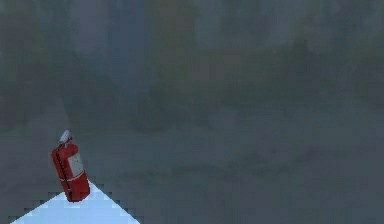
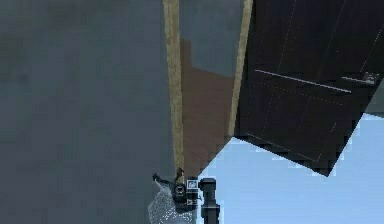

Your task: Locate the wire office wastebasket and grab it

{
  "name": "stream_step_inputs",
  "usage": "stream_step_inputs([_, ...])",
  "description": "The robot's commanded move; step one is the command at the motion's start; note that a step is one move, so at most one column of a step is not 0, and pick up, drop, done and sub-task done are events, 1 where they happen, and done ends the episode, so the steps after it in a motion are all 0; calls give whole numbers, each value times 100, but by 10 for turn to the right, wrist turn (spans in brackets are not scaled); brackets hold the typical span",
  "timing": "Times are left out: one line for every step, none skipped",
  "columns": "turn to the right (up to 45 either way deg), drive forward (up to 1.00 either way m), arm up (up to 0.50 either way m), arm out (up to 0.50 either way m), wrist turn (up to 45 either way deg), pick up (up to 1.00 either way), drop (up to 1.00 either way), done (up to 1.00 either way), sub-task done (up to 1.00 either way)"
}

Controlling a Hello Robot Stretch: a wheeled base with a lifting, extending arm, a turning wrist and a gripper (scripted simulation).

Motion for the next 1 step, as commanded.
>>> stream_step_inputs([0, 0, -36, 0, 0, 0, 0, 0, 0])
